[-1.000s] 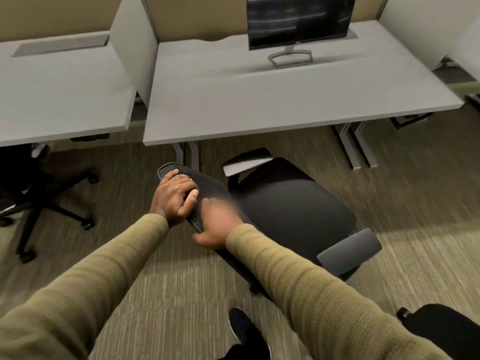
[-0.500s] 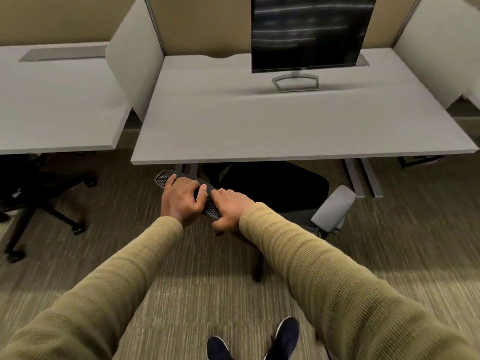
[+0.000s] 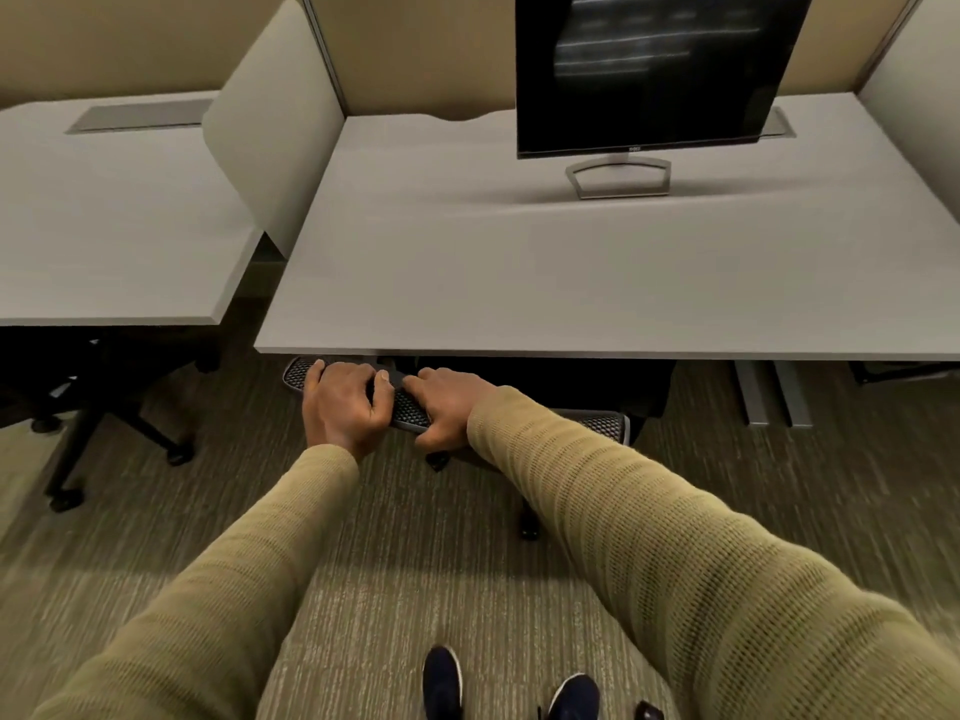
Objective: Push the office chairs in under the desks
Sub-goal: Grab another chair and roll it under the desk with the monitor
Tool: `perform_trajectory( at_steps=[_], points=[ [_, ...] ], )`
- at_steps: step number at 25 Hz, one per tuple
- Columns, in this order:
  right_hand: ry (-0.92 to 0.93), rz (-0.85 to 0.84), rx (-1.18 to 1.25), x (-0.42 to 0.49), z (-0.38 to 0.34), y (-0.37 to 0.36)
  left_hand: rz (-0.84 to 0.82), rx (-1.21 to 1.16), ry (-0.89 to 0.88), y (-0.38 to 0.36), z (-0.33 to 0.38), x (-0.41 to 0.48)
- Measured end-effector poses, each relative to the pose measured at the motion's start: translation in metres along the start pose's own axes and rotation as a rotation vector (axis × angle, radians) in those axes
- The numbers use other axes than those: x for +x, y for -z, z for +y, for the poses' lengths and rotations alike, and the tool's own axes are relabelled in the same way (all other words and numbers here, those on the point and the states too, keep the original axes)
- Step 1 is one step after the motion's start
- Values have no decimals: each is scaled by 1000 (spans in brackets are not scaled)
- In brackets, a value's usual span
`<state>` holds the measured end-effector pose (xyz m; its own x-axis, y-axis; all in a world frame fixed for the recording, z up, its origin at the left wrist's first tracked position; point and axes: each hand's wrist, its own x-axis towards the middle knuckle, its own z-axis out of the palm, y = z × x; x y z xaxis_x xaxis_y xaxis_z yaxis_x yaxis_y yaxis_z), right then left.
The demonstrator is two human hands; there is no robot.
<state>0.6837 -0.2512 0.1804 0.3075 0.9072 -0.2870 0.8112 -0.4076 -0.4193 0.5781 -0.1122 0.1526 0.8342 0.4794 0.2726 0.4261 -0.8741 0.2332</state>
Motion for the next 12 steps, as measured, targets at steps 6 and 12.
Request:
perform_trajectory(
  at_steps=[6,12],
  points=[
    [-14,-69,8,21,15,21,-33,24,51,-7,-4,29],
    [-73,-171,4,39,27,38,-103,55,62,-8,-5,46]
  ],
)
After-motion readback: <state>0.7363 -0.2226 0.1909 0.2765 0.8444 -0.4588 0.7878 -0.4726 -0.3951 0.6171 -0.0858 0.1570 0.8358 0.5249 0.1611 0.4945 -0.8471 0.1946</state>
